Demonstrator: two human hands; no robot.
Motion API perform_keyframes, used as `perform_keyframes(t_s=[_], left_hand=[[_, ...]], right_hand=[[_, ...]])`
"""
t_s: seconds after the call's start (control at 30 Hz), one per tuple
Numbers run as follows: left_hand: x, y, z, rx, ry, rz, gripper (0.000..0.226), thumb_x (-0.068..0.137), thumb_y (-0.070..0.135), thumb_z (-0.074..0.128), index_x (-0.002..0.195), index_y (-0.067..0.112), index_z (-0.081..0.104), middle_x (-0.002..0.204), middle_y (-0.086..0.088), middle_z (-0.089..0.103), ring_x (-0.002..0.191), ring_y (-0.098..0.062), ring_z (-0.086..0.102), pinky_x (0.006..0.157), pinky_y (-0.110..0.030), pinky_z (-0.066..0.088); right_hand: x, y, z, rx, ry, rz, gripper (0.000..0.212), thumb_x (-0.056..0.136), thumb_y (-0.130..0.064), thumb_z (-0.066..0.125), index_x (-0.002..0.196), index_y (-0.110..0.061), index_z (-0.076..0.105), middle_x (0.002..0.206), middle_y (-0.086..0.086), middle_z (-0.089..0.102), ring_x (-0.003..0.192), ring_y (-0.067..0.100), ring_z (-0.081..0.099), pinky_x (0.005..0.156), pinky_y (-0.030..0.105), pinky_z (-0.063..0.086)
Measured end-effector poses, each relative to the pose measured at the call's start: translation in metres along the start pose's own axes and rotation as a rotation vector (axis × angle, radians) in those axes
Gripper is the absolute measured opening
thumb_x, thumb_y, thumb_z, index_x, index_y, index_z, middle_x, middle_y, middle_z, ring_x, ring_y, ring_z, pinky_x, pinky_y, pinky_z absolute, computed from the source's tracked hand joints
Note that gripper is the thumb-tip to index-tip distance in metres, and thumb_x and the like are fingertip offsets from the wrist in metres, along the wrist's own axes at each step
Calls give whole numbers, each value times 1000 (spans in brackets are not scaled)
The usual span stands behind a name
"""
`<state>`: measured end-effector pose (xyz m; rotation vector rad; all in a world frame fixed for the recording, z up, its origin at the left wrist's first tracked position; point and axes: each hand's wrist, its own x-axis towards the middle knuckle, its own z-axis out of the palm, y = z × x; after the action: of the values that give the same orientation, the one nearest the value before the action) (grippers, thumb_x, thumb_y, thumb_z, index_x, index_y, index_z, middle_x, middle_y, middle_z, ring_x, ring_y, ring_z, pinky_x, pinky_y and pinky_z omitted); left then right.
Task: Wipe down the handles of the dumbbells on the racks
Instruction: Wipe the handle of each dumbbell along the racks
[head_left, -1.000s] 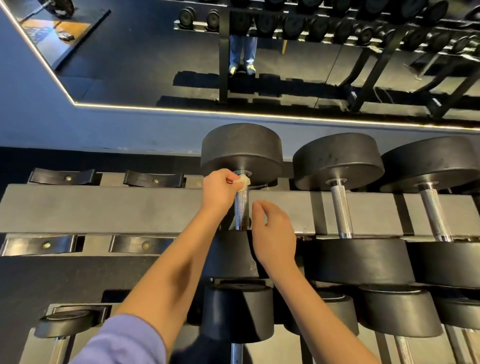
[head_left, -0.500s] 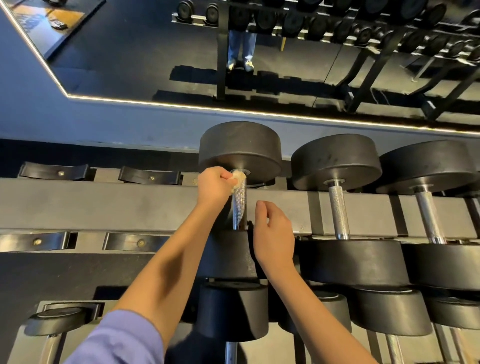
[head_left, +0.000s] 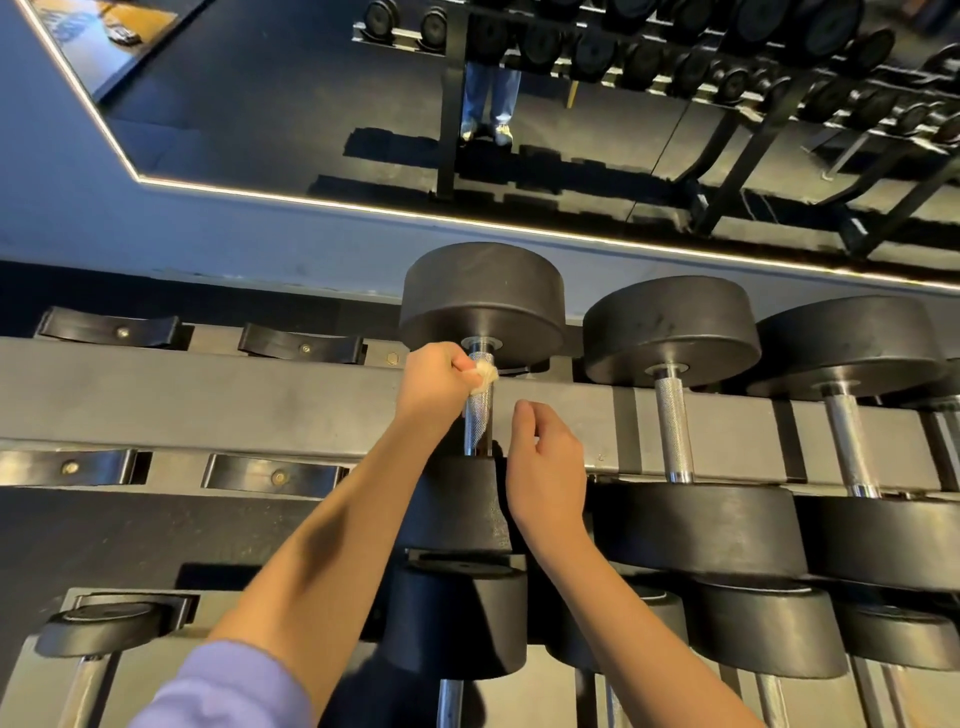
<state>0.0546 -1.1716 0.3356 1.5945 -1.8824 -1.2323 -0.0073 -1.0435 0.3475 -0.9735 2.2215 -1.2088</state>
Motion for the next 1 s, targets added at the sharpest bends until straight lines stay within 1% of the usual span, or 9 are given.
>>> perform_keyframes(t_s=[0.1,0.2,0.27,0.37,0.43,0.6,0.73,0.83,1.0], left_hand=[[1,1,0,79,-16,-25,22,84,11,66,64,18,58,78,-8,65,73,-21,64,69,-32,56],[-7,-2,-2,200,-130,-61,22,82,17,67,62,13,60,69,-10,67,71,-23,68,72,-32,57],[-15,-8,-5,263,-245,-88,14,86,13,61,74,8,66,65,-6,63,68,-22,65,73,-31,57],[-19,-10,-8,342,-341,-59,17,84,2,58,96,2,71,82,-10,66,79,-24,65,80,-33,57],[-18,-4,-7,373,-306,-70,17,79,3,61,93,1,71,89,-16,70,83,-27,68,80,-37,58],[-13,4,3,203,-129,-38,12,73,14,69,74,2,70,76,-16,70,74,-30,69,72,-40,59],[0,19,2,150,-38,-3,15,85,17,66,85,2,68,88,-15,68,83,-28,65,81,-39,55],[6,23,2,159,-18,-30,15,86,20,66,88,5,68,91,-12,67,85,-26,64,82,-37,54],[-2,14,1,236,-128,-80,28,81,24,72,96,1,69,94,-12,70,89,-26,66,81,-34,55]], right_hand=[[0,2,0,-16,11,12,29,99,-33,35,90,-21,60,78,-8,57,73,5,51,60,20,37],[1,2,0,-45,24,16,29,99,-31,36,90,-19,61,79,-6,58,73,7,51,59,18,35],[0,2,0,-47,36,0,28,98,-30,37,83,-20,58,76,-5,57,70,7,50,57,21,35],[0,1,1,-48,40,-4,26,98,-30,38,79,-22,54,74,-6,55,68,6,49,57,25,34],[0,1,0,-51,40,0,25,98,-31,38,83,-23,56,76,-7,57,70,5,50,58,25,34],[0,2,1,-55,35,13,29,98,-34,37,90,-20,60,79,-7,58,75,7,53,61,25,36],[-1,4,2,-52,47,5,30,99,-35,36,81,-21,56,74,-5,55,72,8,53,60,24,39],[0,5,2,-59,54,3,30,100,-35,36,82,-20,56,75,-5,55,72,8,53,60,23,37],[1,7,3,-90,65,-7,33,99,-33,36,72,-20,51,69,-3,52,66,11,50,58,28,36]])
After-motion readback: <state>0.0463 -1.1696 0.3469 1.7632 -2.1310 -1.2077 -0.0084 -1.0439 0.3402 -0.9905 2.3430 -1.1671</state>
